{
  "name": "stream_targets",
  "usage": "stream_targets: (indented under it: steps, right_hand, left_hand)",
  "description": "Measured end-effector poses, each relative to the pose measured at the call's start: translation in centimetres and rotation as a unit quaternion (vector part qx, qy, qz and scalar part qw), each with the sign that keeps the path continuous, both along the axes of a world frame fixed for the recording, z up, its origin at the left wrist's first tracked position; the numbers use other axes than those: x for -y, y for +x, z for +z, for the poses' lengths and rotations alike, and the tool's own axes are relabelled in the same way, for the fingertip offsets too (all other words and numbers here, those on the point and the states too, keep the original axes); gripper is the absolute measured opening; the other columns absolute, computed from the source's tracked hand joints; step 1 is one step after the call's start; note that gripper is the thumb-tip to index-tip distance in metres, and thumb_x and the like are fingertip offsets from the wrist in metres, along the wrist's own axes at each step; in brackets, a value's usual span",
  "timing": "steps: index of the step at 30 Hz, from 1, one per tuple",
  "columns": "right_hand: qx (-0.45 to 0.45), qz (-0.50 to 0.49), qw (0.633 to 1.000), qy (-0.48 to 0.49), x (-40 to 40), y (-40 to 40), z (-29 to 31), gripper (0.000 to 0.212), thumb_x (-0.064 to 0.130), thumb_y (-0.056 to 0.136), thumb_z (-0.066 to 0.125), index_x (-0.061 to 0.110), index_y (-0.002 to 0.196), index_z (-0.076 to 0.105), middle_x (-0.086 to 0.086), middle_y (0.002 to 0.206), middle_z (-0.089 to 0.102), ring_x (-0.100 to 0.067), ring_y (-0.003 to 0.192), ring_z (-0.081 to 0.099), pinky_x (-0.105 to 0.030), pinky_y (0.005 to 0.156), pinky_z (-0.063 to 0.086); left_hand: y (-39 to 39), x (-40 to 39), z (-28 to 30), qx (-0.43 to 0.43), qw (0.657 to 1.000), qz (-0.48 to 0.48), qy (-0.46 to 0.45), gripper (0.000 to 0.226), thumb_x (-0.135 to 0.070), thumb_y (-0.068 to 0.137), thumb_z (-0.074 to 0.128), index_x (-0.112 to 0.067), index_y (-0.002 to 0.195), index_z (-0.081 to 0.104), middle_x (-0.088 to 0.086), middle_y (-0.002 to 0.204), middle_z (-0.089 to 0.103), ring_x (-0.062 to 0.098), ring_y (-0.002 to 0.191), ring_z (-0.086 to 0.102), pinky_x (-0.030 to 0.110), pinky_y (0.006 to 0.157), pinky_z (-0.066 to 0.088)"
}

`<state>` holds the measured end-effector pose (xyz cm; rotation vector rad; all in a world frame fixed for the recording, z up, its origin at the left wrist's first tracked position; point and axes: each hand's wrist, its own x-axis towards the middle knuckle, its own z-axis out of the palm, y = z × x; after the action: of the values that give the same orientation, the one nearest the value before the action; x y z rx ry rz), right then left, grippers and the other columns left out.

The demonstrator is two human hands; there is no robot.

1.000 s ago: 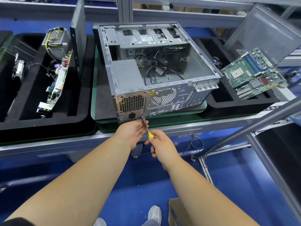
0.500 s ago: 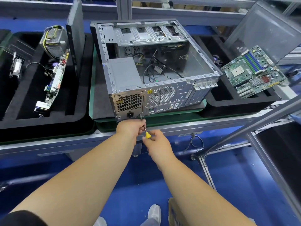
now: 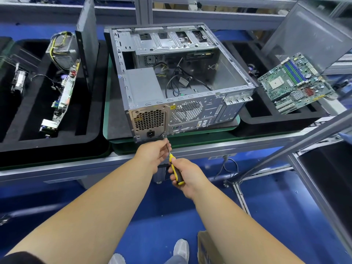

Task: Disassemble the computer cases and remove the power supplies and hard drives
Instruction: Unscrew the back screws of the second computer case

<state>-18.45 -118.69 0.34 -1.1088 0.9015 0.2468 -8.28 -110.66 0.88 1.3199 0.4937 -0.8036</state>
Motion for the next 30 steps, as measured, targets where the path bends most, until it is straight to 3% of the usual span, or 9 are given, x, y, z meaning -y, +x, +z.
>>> stream_targets:
  steps: [5, 9, 13, 17, 20, 25, 30]
  right_hand:
    - [0.022, 0.009, 0.999, -0.033, 0.0, 0.0, -0.4, 0.011, 0.026, 0.095, 0.065, 0.017, 0.094, 0.059, -0.002, 0.076, 0.058, -0.008, 0.051, 0.052, -0.021, 0.045, 0.043]
    - [0.006, -0.006, 1.000, 0.019, -0.1, 0.1, 0.5, 0.018, 0.031, 0.097, 0.063, 0.013, 0.095, 0.065, -0.004, 0.070, 0.063, -0.010, 0.050, 0.052, -0.021, 0.046, 0.045]
    - [-0.004, -0.015, 0.998, 0.057, 0.3, -0.1, 1.0, 0.038, 0.035, 0.104, 0.046, 0.010, 0.093, 0.072, -0.004, 0.067, 0.067, -0.012, 0.048, 0.054, -0.022, 0.048, 0.045]
    - [-0.003, -0.008, 0.998, 0.061, 0.3, -0.3, 1.1, 0.044, 0.035, 0.106, 0.040, 0.009, 0.092, 0.073, -0.004, 0.070, 0.068, -0.012, 0.049, 0.053, -0.022, 0.050, 0.044]
    - [-0.010, -0.006, 0.999, 0.051, 0.2, -0.2, 1.2, 0.037, 0.032, 0.105, 0.045, 0.009, 0.095, 0.072, -0.003, 0.071, 0.070, -0.012, 0.050, 0.053, -0.021, 0.048, 0.046]
    - [-0.011, -0.007, 0.999, 0.047, 0.3, 0.0, 1.0, 0.022, 0.028, 0.101, 0.055, 0.010, 0.102, 0.068, -0.003, 0.072, 0.072, -0.011, 0.049, 0.054, -0.022, 0.047, 0.046]
    - [0.000, -0.016, 0.998, 0.065, 0.2, 0.2, 0.4, 0.032, 0.033, 0.103, 0.049, 0.009, 0.104, 0.070, -0.006, 0.074, 0.073, -0.012, 0.050, 0.056, -0.022, 0.046, 0.048]
  left_hand:
    - [0.0, 0.1, -0.4, 0.003, 0.998, -0.038, 0.050, 0.016, -0.022, 0.085, 0.076, -0.009, 0.085, 0.066, 0.001, 0.071, 0.067, 0.010, 0.060, 0.061, 0.017, 0.049, 0.051]
    - [0.1, 0.3, -0.4, 0.032, 0.994, -0.053, 0.086, 0.021, -0.022, 0.088, 0.073, -0.009, 0.074, 0.065, 0.002, 0.068, 0.061, 0.009, 0.056, 0.051, 0.018, 0.059, 0.045]
    - [-0.3, 0.1, -0.3, 0.039, 0.997, -0.036, 0.062, 0.019, -0.016, 0.093, 0.067, -0.009, 0.075, 0.066, -0.001, 0.062, 0.065, 0.008, 0.060, 0.054, 0.016, 0.062, 0.047]
    - [-0.7, 0.4, 0.0, 0.038, 0.998, -0.020, 0.034, 0.016, -0.010, 0.097, 0.060, -0.008, 0.082, 0.065, 0.002, 0.074, 0.066, 0.008, 0.068, 0.059, 0.016, 0.065, 0.049]
    - [-0.8, 0.4, 0.0, 0.045, 0.999, -0.019, 0.017, 0.015, -0.008, 0.099, 0.055, -0.007, 0.091, 0.067, 0.002, 0.080, 0.068, 0.009, 0.074, 0.063, 0.018, 0.064, 0.050]
    - [-0.8, 0.3, 0.0, 0.065, 0.998, -0.018, 0.008, 0.023, -0.004, 0.101, 0.048, -0.009, 0.089, 0.067, 0.000, 0.085, 0.070, 0.005, 0.072, 0.068, 0.014, 0.055, 0.052]
    - [-0.9, 0.3, 0.1, 0.061, 0.998, -0.032, 0.008, 0.030, -0.006, 0.104, 0.041, -0.012, 0.089, 0.067, -0.001, 0.087, 0.069, 0.007, 0.079, 0.065, 0.023, 0.066, 0.049]
